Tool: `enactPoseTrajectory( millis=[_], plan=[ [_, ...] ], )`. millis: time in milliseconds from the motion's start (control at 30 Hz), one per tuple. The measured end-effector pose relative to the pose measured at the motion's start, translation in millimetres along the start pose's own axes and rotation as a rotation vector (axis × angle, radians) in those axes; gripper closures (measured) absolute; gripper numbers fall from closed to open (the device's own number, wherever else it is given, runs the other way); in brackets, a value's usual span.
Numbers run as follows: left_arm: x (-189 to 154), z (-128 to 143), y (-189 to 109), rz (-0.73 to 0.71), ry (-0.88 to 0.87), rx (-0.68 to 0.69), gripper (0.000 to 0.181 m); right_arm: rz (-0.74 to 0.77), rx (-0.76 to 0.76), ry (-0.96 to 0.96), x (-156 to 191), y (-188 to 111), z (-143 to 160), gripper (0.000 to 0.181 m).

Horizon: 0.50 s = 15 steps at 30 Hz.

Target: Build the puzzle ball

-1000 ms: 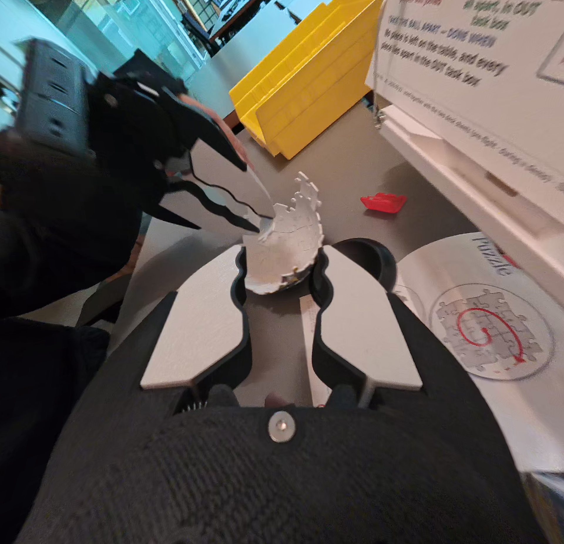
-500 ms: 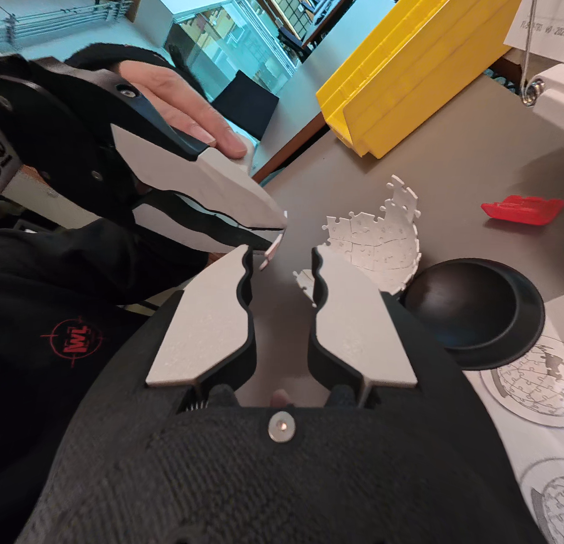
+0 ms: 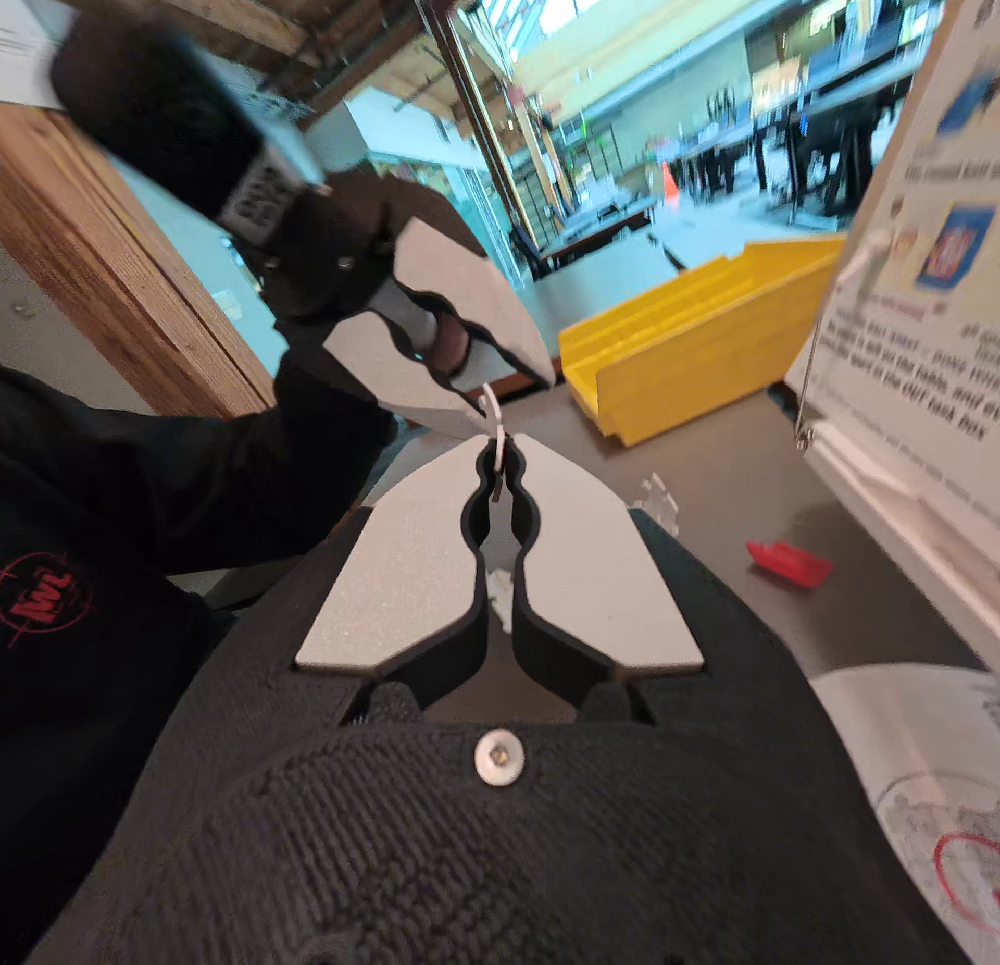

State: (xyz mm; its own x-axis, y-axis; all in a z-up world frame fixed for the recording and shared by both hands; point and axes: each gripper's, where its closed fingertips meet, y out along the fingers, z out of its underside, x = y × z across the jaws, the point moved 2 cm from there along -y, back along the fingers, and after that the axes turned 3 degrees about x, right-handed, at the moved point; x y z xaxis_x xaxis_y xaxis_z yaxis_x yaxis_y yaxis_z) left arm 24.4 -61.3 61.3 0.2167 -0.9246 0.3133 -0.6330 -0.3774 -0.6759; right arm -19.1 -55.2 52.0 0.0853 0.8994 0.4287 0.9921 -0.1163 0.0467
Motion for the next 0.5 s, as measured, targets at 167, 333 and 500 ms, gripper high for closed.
enactPoseTrajectory(
  millis=[167,333,500],
  plan=[
    [-12,-19,-13,0.171,-0.208,-0.272,0.163,-0.021,-0.112,-0.155,14,-7,-17,0.178],
    [-7,-22,-16,0.168,-0.259,-0.388,0.178,0.008,-0.116,-0.207,18,2,-19,0.178],
    [-1,-9,-16,0.133,-0.182,-0.411,0.179,0.056,-0.091,-0.186,12,12,-14,0.177]
  ],
)
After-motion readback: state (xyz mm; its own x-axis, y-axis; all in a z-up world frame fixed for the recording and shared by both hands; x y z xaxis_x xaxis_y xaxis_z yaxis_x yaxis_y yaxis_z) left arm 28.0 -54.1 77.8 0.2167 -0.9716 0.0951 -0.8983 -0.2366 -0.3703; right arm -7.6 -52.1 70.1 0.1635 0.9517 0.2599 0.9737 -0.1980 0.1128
